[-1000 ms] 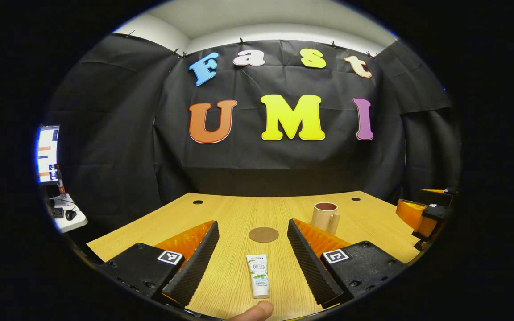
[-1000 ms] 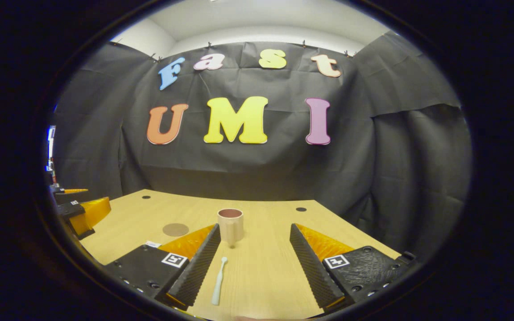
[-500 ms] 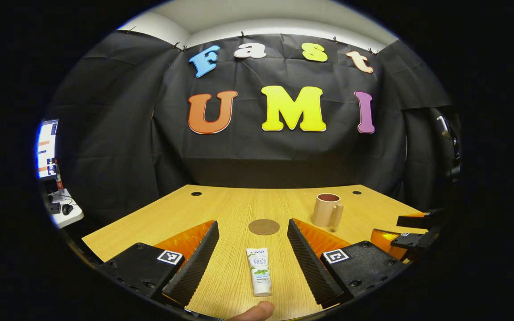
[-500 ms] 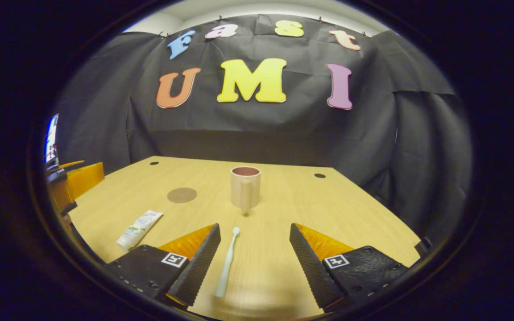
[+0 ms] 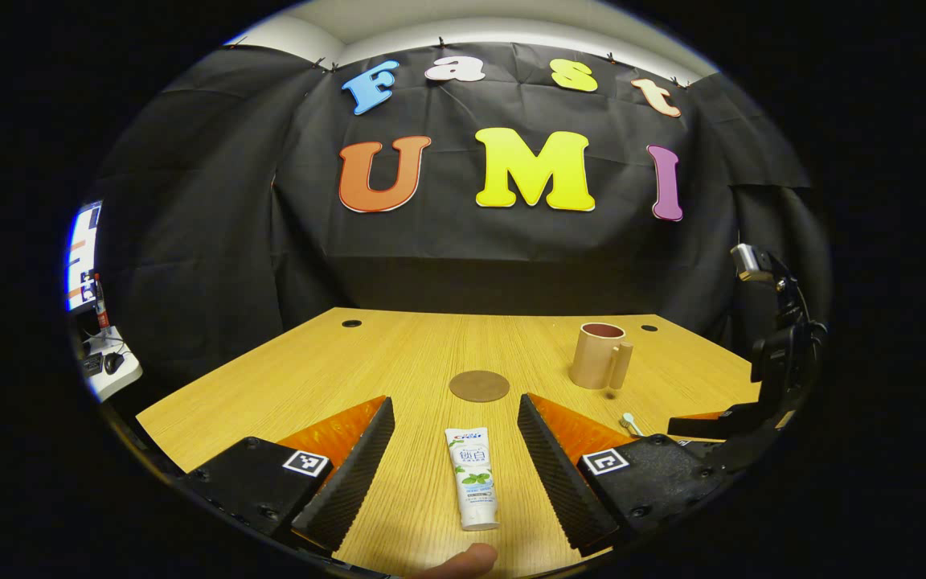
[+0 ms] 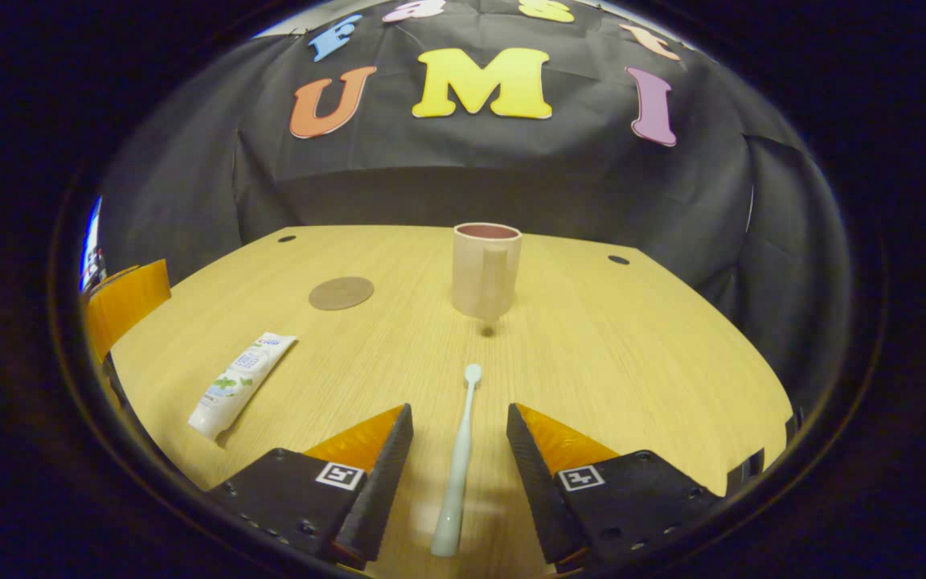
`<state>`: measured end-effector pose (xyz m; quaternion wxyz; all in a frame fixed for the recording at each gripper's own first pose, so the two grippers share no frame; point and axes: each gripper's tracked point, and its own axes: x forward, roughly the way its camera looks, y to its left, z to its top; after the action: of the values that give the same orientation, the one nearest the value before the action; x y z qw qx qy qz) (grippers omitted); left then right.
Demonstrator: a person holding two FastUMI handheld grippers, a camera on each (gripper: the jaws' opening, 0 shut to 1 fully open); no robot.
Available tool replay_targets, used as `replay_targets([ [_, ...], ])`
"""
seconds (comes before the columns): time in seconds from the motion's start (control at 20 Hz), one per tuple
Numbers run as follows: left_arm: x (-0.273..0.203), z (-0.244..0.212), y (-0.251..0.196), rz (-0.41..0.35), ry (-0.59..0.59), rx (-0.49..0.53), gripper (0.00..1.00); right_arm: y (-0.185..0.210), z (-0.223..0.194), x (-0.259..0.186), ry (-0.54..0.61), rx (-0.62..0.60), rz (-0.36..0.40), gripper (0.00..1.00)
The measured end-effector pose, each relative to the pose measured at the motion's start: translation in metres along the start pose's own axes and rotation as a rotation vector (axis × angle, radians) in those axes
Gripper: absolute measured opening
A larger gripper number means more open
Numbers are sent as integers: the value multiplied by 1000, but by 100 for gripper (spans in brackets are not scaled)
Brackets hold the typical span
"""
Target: Put the toothbrush and toothpaste on the desktop into the cup, then pick up the cup and place it on the coaster on the desktop.
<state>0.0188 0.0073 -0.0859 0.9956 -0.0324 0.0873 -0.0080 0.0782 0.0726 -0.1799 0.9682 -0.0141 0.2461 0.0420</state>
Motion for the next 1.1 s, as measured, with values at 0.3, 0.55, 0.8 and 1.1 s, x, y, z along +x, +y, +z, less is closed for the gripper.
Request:
replay_targets([
  [0.3, 5, -12, 3, -3, 49, -7, 99, 1, -4, 12, 67, 38, 17, 51],
  [0.55, 19, -31, -1, -21, 155, -42, 99, 5, -5, 17, 101, 85, 64, 20],
  [0.8, 29, -72, -5, -31, 341, -27, 99, 2, 0, 15, 109, 100, 96, 5],
  [1.1, 32, -102, -15, -57, 498, -38, 92, -4, 11, -1, 57, 119, 129, 0],
])
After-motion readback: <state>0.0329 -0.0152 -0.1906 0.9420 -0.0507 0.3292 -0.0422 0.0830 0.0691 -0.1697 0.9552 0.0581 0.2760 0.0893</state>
